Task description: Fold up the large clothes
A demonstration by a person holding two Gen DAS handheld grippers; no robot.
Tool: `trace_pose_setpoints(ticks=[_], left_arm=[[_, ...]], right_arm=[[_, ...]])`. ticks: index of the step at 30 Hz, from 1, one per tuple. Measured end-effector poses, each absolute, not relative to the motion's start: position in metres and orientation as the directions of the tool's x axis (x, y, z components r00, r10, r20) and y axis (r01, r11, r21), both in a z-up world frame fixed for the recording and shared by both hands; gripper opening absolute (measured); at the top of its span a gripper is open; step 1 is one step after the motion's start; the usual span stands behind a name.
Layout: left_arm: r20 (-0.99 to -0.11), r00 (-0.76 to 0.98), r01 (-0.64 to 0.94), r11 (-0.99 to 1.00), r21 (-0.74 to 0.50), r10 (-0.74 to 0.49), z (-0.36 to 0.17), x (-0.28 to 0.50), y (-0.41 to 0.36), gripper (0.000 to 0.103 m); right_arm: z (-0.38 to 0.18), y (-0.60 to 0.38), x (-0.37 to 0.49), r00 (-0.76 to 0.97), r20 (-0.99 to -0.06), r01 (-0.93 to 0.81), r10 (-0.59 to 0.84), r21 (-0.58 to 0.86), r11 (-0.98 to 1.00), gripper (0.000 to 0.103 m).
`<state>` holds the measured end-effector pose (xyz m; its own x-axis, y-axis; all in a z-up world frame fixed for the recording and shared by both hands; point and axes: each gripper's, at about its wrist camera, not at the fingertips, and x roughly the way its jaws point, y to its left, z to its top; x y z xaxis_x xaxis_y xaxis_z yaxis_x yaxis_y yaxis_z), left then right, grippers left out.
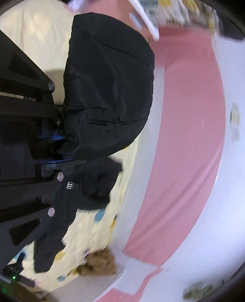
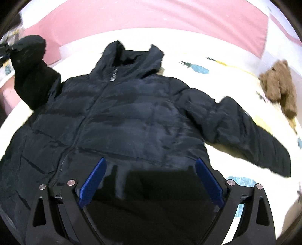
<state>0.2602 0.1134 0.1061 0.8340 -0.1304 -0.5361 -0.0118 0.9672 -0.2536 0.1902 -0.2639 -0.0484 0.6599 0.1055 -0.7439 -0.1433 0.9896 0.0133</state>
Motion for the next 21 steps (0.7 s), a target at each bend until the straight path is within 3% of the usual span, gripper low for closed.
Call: trace_pose_setpoints(ticks=[10,13,15,18,21], left_arm=[[-0.663,0.666,0.169,0.935,-0.31,-0.341,0.013,0.333,-0.001,0.02],[-0.688,0.617,0.185,0.921,-0.344,-0.381,-0.018,0.347,-0.022,0.033],[-0.683,0.604,0.207,0.908,-0.364,-0.411,-0.032,0.344,-0.039,0.056],[-0.66,0.578,0.249,0.874,-0.418,-0.48,-0.041,0.332,-0.047,0.071],[-0.649,0.553,0.284,0.851,-0.442,-0.522,-0.039,0.331,-0.057,0.073]], right_arm=[[-0.061,-0.304,0.192,0.654,-0.741,-0.094,0.15,0.117,0.989,0.095],[-0.066,-0.313,0.193,0.656,-0.738,-0.079,0.155,0.137,0.987,0.095],[-0.069,-0.319,0.194,0.658,-0.737,-0.067,0.156,0.15,0.986,0.095],[-0.07,-0.326,0.195,0.663,-0.733,-0.052,0.154,0.159,0.986,0.095],[-0.064,-0.327,0.195,0.676,-0.722,-0.05,0.148,0.156,0.987,0.095]])
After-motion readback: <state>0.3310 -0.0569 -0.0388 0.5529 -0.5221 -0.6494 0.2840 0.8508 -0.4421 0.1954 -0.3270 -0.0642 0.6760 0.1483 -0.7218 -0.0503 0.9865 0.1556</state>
